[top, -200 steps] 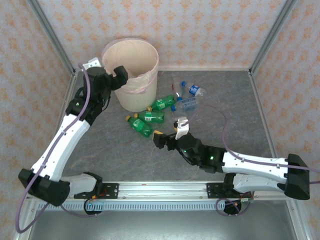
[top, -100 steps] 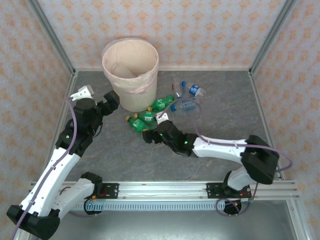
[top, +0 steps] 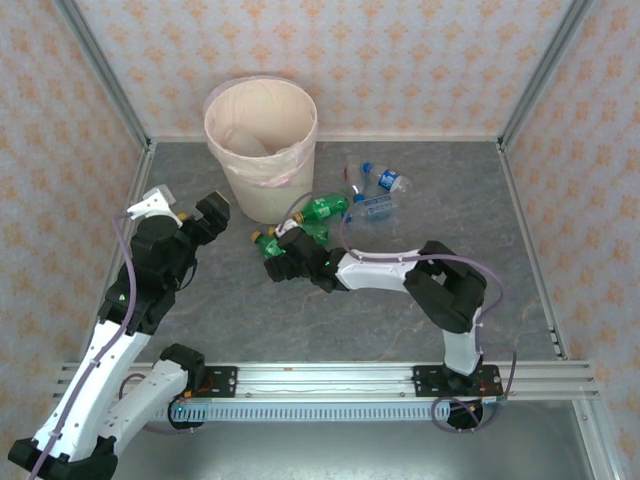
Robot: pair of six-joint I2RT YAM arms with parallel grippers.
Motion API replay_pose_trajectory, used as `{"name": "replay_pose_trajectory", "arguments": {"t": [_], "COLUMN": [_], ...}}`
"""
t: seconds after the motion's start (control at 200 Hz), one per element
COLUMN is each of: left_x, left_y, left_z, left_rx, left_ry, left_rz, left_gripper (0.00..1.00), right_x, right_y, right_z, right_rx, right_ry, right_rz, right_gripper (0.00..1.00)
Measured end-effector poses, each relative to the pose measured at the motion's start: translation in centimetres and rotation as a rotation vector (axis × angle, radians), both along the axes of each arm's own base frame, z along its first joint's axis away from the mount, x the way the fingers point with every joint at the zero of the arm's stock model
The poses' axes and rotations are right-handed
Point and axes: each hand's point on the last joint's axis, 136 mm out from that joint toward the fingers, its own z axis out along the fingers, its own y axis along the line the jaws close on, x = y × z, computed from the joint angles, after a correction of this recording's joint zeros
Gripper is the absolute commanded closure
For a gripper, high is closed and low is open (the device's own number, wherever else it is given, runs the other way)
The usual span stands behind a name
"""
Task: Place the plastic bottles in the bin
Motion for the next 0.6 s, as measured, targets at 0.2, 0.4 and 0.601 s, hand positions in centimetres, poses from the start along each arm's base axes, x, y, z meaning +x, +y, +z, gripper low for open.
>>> {"name": "replay_pose_trajectory", "arguments": {"t": [0.2,0.4,0.601], "left_x": [-0.3,-0.4,-0.4], "left_y": [0.1,0.2,0.2], "left_z": [-0.3,-0.6,-0.8], "left_rx": [0.003,0.006,0.008], "left_ry": [0.006,0.015,0.022], "left_rz": [0.002,0.002,0.004], "left_gripper": [0.01,0.01,0.01], "right_x": [0.0,0.0,-0.1], "right_y": [-0.1,-0.2,-0.2], "right_z": [-2.7,-3.6,-3.6], "right_rx": [-0.078,-0.113,-0.130], "right_ry": [0.028,0.030,0.011], "right_rz": [0.018,0.028,0.028], "right_gripper": [0.18,0.31,0.38]}}
